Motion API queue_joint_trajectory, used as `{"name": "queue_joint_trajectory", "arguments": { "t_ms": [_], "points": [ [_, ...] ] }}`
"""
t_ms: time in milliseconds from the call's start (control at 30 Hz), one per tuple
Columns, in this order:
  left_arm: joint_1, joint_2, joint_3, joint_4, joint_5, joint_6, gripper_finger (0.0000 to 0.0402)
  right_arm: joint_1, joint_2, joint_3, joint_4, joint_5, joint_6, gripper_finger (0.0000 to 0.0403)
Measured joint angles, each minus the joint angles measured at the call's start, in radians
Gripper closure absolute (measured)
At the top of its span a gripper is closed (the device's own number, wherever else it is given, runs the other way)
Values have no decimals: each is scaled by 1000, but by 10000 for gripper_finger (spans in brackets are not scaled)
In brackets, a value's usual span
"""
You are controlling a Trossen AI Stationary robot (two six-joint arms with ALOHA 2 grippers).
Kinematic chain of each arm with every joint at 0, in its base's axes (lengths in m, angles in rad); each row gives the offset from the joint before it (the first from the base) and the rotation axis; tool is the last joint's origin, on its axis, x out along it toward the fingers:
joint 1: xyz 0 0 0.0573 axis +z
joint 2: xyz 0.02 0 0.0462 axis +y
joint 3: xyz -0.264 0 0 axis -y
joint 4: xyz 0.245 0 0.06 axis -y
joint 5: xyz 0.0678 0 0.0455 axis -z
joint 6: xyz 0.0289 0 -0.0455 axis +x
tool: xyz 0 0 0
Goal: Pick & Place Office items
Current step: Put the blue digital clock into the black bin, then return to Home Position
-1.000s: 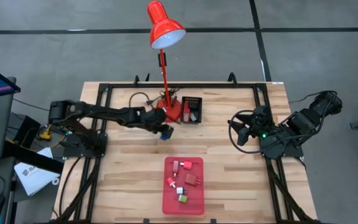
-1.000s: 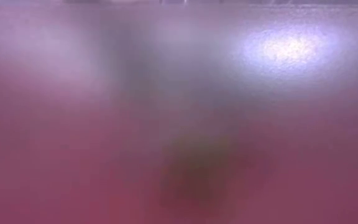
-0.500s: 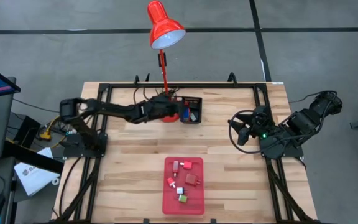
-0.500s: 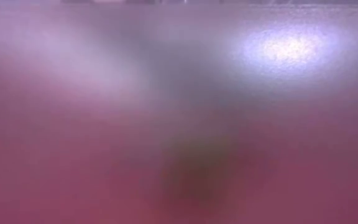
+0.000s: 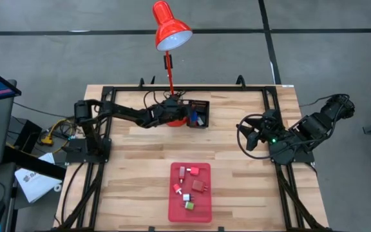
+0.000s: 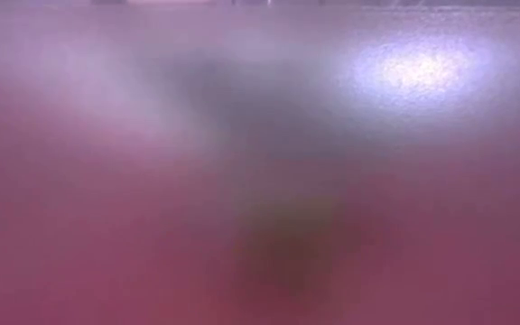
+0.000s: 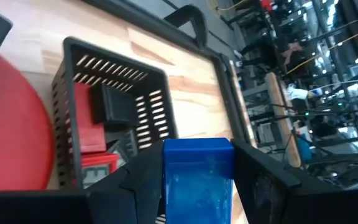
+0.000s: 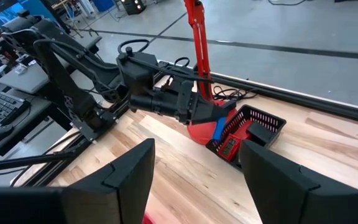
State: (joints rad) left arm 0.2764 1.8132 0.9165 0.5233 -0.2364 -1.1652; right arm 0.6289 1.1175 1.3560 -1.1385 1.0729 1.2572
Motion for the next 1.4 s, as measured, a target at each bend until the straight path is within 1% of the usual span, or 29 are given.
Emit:
{"name": "queue_joint_trajectory", "arguments": {
  "t_ms": [67, 233, 767, 900, 967, 1033, 1067, 1133, 1167, 1233, 1300, 1333, 1400],
  "points": [
    [0, 2, 0, -3, -2, -3, 225, 0, 0, 0, -4, 0, 0, 174],
    [0, 2, 0, 11, -46, -3, 219, 0, 0, 0, -7, 0, 0, 174],
    [0, 2, 39, 31, -48, 0, 215, 0, 0, 0, 2, 1, 0, 174],
    [0, 1, 39, 58, -14, 15, 211, 5, 0, 0, 23, 1, -7, 174],
    [4, -6, 38, 89, 36, 87, 209, 15, 0, 0, 27, 2, -7, 174],
    [9, -37, 34, 113, 156, 243, 209, 25, 0, 0, 34, 2, -7, 174],
    [11, -60, 37, 97, 237, 331, 210, 32, 0, 0, 41, 9, -4, 174],
    [12, -121, 36, 4, 368, 481, 213, 54, 1, 0, 53, 46, 0, 174],
    [12, -156, 36, -69, 404, 549, 215, 65, 1, 0, 58, 71, 0, 174],
    [9, -242, 30, -235, 427, 686, 220, 87, 1, 0, 69, 111, 0, 174],
    [10, -347, -11, -357, 425, 807, 225, 102, 0, 0, 83, 129, 0, 174],
    [10, -400, -48, -399, 418, 842, 227, 109, 0, 0, 86, 131, 0, 174],
    [17, -508, -152, -441, 415, 850, 231, 121, 0, 0, 91, 133, 0, 174]
  ]
}}
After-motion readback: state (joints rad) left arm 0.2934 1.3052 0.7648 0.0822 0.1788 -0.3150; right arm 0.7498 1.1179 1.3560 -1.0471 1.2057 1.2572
